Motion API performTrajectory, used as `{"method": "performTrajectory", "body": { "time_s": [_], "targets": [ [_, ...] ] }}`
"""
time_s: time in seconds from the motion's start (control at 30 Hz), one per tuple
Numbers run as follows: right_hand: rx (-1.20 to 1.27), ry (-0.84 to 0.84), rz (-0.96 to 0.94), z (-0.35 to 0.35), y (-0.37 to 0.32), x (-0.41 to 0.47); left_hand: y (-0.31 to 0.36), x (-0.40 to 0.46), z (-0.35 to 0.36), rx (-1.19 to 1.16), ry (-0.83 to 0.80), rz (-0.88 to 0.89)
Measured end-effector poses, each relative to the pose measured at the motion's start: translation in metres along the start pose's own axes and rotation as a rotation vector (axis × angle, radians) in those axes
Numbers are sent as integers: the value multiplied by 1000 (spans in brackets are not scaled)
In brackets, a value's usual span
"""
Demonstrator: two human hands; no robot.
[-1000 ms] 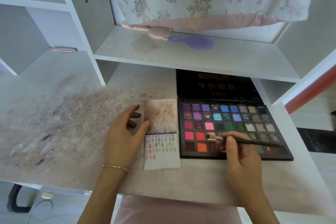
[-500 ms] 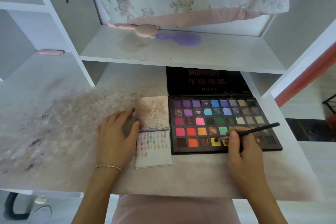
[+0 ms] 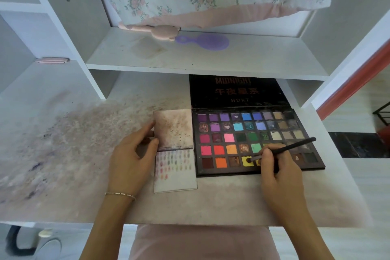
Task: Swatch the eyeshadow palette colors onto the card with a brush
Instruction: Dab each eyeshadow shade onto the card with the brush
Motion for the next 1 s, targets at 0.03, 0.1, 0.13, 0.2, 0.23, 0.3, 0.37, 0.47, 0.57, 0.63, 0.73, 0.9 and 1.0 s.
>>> {"method": "performTrajectory", "body": {
  "time_s": [0.03, 0.1, 0.13, 0.2, 0.23, 0.3, 0.37, 0.47, 0.57, 0.63, 0.73, 0.9, 1.0],
  "targets": [
    [-1, 11, -2, -1, 0, 0, -1, 0, 0, 24, -2, 2],
    [6, 1, -10, 0, -2, -1, -2, 0, 1, 54, 3, 10],
    [5, -14, -8, 1, -2, -1, -2, 0, 0, 59, 8, 15],
    [-7, -19, 4, 2, -1, -1, -2, 0, 0, 55, 14, 18],
    [-11, -2, 13, 1, -1, -1, -2, 0, 0, 53, 13, 17],
    [-11, 36, 23, -1, -1, 0, -2, 0, 1, 50, 11, 18],
    [6, 48, 11, -1, -3, -1, -3, 0, 1, 43, 9, 17],
    [52, 44, -21, 3, -10, -3, -3, 0, 1, 39, 8, 12],
    [133, 27, -30, 14, -18, -7, -1, -1, 0, -3, 5, 4],
    [201, -29, -26, 25, -24, -10, 1, -1, 0, -48, -2, -4],
    [247, -109, -60, 42, -34, -16, 3, -2, 0, -86, -24, -1],
    [263, -221, -126, 68, -51, -22, 4, -2, -1, -81, -52, 19],
    [245, -271, -151, 78, -56, -24, 3, -1, -2, -74, -49, 17]
  ]
}}
Point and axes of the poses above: each hand's wrist, its own x-axis towards the middle knuckle, its own z-axis out of the palm, y = z × x, the point moved 2 cm from there along x, towards the middle knuckle, and after that the axes turned 6 degrees about -z, right-handed, at the moved point
